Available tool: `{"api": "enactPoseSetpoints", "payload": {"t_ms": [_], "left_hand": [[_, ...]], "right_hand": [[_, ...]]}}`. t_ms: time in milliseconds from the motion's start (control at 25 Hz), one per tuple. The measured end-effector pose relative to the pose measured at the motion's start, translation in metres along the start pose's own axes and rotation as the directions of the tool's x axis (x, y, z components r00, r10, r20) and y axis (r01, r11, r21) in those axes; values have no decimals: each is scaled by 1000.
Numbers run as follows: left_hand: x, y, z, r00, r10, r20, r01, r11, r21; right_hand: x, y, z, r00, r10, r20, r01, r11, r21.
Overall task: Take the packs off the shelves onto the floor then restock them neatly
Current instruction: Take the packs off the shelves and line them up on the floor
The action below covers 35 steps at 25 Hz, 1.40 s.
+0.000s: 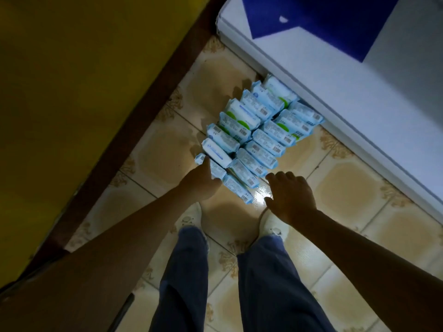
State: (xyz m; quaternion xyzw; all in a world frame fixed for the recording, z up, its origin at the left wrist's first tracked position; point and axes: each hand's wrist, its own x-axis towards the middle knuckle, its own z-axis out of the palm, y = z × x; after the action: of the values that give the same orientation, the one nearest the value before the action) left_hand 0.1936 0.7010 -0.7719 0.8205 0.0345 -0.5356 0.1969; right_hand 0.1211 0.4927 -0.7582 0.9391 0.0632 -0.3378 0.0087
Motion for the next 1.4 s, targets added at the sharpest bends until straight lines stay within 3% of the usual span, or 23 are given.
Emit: {"api": "enactPoseSetpoints", "payload": {"t_ms": [120,200,360,480,560,680,840,1040,1240,1400], "left_hand": [[-73,24,-24,944,294,-152,-196,866,460],[-118,44,-40,850,466,-246,-239,756,609],[-221,92,-96,496,787,-368,-271,543,795],[-296,130,-152,321,881,-347,-222,426,877],[-338,155,-184,198,926,-320,-194,357,914],[-399,202,-217,50,976,-212,-169,217,961],[-491,273,-222,-124,975,-186,-120,171,978],[-615,344,-182,-371,921,-121,-89,94,992],[-722,402,-101,-506,856,-101,-124,44,991],[-786,430,-40,-586,803,-104,-151,17,988]], "right_hand": [[-41,17,-63,999,2,-42,-3,999,-34],[-72,24,-107,980,-11,-196,1,999,-54],[-150,29,-208,924,-8,-382,-15,998,-57],[-204,32,-280,834,-52,-549,-33,989,-145],[-235,34,-324,759,-64,-648,-71,981,-180],[-291,36,-387,602,38,-797,-209,971,-112],[-385,50,-451,348,134,-928,-318,948,17],[-523,77,-486,146,136,-980,-440,896,59],[-665,102,-471,-21,123,-992,-541,833,115],[-752,127,-453,-87,135,-987,-584,796,160]]}}
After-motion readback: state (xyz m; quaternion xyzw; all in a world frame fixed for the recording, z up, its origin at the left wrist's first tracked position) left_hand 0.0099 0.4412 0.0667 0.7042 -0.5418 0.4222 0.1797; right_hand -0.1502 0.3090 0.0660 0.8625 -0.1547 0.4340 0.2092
